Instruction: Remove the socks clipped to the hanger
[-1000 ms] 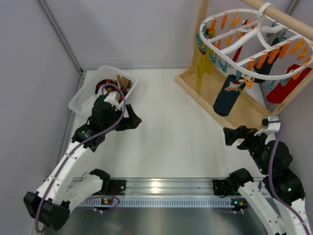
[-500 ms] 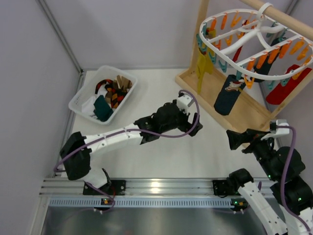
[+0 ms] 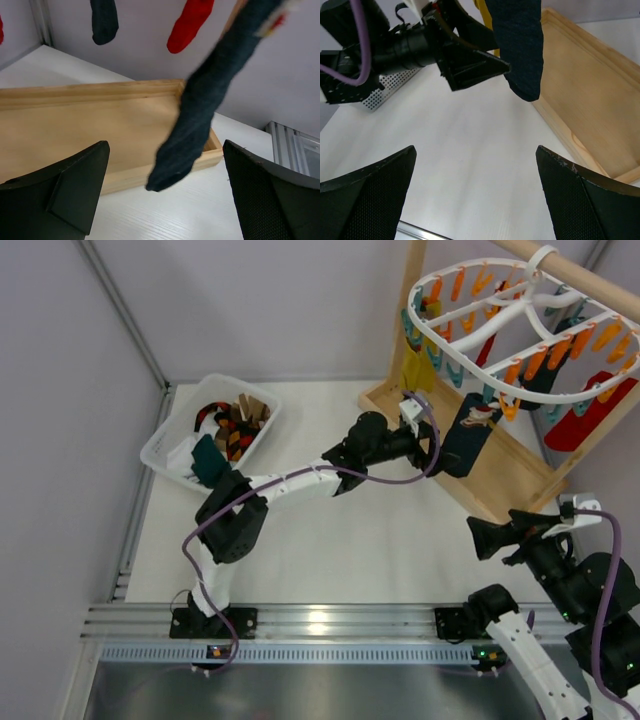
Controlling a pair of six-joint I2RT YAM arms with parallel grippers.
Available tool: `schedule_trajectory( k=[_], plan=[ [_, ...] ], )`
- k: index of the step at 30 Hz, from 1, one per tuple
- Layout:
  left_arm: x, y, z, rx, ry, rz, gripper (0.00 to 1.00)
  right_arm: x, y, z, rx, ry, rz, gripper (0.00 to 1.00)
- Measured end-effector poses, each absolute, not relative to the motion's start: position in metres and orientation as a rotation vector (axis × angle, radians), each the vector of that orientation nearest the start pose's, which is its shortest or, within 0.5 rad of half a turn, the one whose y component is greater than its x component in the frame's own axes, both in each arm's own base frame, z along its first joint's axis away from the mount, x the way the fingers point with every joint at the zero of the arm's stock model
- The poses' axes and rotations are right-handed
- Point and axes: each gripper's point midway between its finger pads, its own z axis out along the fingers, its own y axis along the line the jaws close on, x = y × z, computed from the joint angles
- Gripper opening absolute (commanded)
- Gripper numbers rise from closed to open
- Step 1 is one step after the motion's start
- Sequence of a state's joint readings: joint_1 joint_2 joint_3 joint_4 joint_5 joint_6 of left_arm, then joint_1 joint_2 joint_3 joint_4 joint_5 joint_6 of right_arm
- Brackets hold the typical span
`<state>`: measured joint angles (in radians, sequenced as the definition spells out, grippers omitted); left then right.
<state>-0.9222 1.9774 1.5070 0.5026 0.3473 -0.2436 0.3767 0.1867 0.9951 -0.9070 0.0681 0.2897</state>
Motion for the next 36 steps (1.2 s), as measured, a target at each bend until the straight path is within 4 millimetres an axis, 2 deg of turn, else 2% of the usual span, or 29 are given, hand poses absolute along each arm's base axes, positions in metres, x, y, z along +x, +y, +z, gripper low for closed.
schedule_trajectory(
  k=[4,8,11,12,14,15,16,18,19,24,29,32,36],
  plan=[
    [0.338,-0.529,0.267,0.834,1.408,-1.21,0.99,0.12,0.051,0.318,-0.041,1.688,0.462,1.0],
    [0.332,-0.542,0.264,0.901,1.382,-1.304,0.9,0.118,0.054,0.319,-0.058,1.686,0.473,1.0],
    [0.313,-0.551,0.264,0.957,1.364,-1.375,0.72,0.117,0.055,0.319,-0.065,1.685,0.483,0.99],
    [0.307,-0.554,0.264,0.974,1.355,-1.394,0.56,0.117,0.057,0.319,-0.069,1.686,0.488,0.99],
    [0.296,-0.558,0.266,0.997,1.341,-1.42,0.38,0.116,0.058,0.319,-0.077,1.687,0.497,1.0],
    [0.292,-0.559,0.266,0.999,1.338,-1.428,0.24,0.116,0.059,0.319,-0.078,1.687,0.499,0.99],
    [0.288,-0.56,0.264,1.003,1.338,-1.433,0.16,0.117,0.059,0.319,-0.08,1.689,0.5,1.0],
    [0.282,-0.558,0.257,0.988,1.366,-1.426,0.08,0.117,0.059,0.319,-0.079,1.691,0.501,1.0],
    [0.28,-0.555,0.251,0.971,1.39,-1.412,0.0,0.118,0.059,0.319,-0.077,1.692,0.5,1.0],
    [0.275,-0.536,0.237,0.847,1.5,-1.298,0.0,0.123,0.05,0.33,-0.016,1.689,0.46,1.0],
    [0.266,-0.528,0.249,0.705,1.512,-1.12,0.0,0.132,0.031,0.361,0.115,1.66,0.388,0.99],
    [0.248,-0.534,0.26,0.643,1.49,-1.008,0.0,0.141,0.028,0.375,0.158,1.672,0.361,0.99],
    [0.218,-0.541,0.261,0.608,1.47,-0.853,0.0,0.156,0.028,0.394,0.186,1.691,0.331,0.9]
  ],
)
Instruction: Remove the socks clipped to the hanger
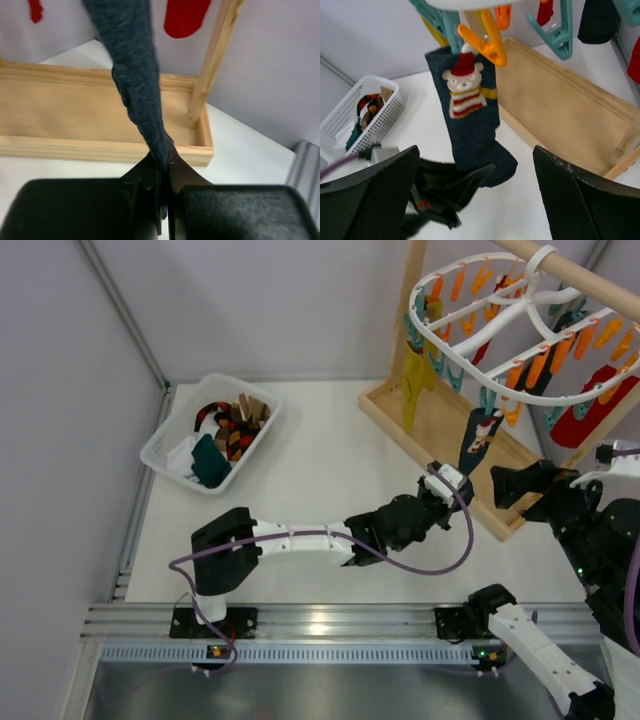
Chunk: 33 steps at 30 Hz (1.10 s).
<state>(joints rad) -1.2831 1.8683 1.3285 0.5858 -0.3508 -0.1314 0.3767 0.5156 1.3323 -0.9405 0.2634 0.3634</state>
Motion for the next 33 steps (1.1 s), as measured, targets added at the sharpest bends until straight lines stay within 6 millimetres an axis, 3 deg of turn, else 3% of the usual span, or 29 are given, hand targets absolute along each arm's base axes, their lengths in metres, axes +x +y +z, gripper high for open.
schedule_trajectory(
  k=[8,11,20,24,33],
  plan=[
    [0.2,-0.561,0.277,0.58,1.393,-0.569,0.0,0.172,0.026,0.452,0.177,1.688,0.27,0.67],
    [0.197,-0.566,0.276,0.579,1.382,-0.483,0.0,0.188,0.029,0.463,0.157,1.732,0.222,0.61],
    [0.203,-0.573,0.276,0.57,1.363,-0.327,0.0,0.237,0.037,0.444,0.104,1.921,0.057,0.54],
    [0.204,-0.58,0.273,0.578,1.358,-0.312,0.0,0.247,0.034,0.434,0.112,1.967,-0.029,0.52],
    [0.204,-0.591,0.27,0.595,1.356,-0.316,0.0,0.258,0.028,0.434,0.129,1.956,-0.295,0.52]
  ],
)
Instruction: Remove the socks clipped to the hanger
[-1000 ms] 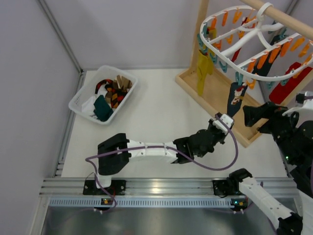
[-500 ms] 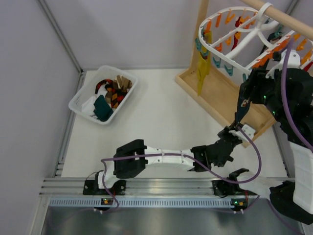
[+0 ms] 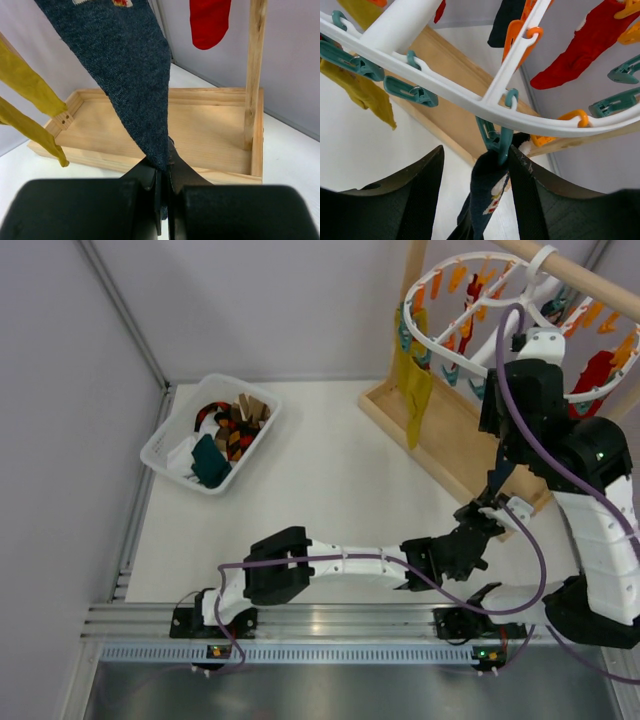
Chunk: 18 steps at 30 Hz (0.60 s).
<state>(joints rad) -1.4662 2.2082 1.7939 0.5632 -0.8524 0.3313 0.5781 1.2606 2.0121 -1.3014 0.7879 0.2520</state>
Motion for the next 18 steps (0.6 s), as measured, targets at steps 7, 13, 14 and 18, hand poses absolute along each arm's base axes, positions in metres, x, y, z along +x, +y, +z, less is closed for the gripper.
schedule_trajectory(
  k=[7,13,14,18],
  plan=[
    [0.202,-0.594,0.267,0.608,1.361,-0.331,0.0,0.267,0.024,0.426,0.14,1.937,-0.503,0.51],
    [0.201,-0.596,0.267,0.613,1.359,-0.348,0.0,0.264,0.008,0.421,0.16,1.906,-0.644,0.51],
    [0.2,-0.596,0.267,0.612,1.359,-0.351,0.0,0.264,0.007,0.42,0.158,1.903,-0.656,0.51],
    [0.199,-0.598,0.267,0.609,1.361,-0.366,0.0,0.264,0.002,0.42,0.164,1.872,-0.69,0.51]
  ],
)
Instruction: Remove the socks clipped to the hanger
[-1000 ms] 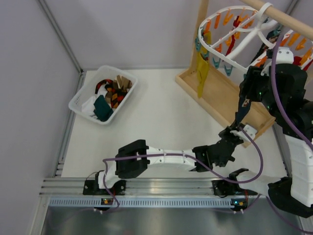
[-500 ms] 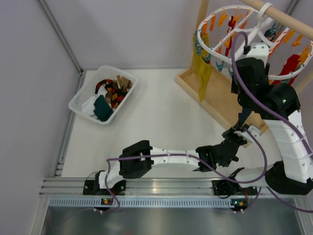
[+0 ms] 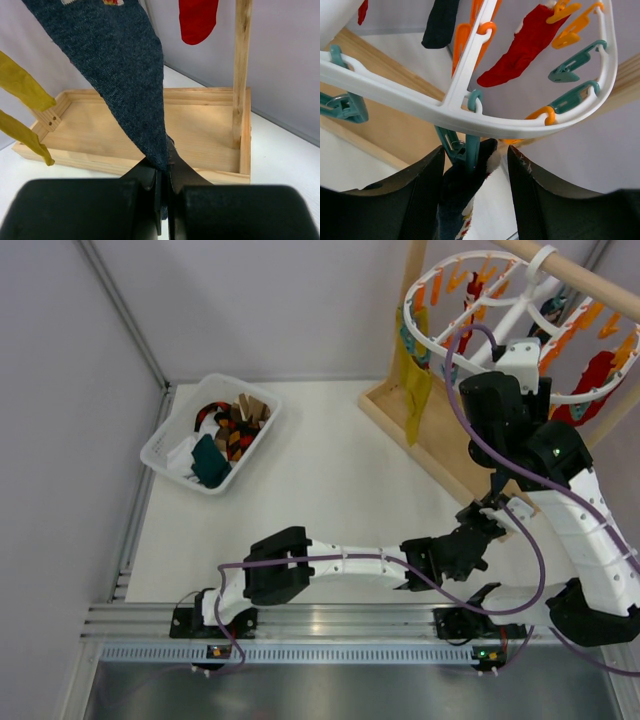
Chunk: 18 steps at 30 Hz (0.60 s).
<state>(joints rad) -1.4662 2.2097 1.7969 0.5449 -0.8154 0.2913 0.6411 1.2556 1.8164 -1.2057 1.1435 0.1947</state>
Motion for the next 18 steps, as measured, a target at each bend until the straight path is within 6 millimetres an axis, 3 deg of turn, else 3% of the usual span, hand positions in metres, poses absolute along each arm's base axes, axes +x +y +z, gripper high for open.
schedule_trajectory(
  k=[10,18],
  plan=[
    [0.196,-0.599,0.261,0.623,1.37,-0.398,0.0,0.275,0.003,0.422,0.169,1.812,-0.734,0.5],
    [0.193,-0.596,0.266,0.623,1.37,-0.423,0.0,0.283,0.007,0.422,0.161,1.789,-0.755,0.43]
  ],
)
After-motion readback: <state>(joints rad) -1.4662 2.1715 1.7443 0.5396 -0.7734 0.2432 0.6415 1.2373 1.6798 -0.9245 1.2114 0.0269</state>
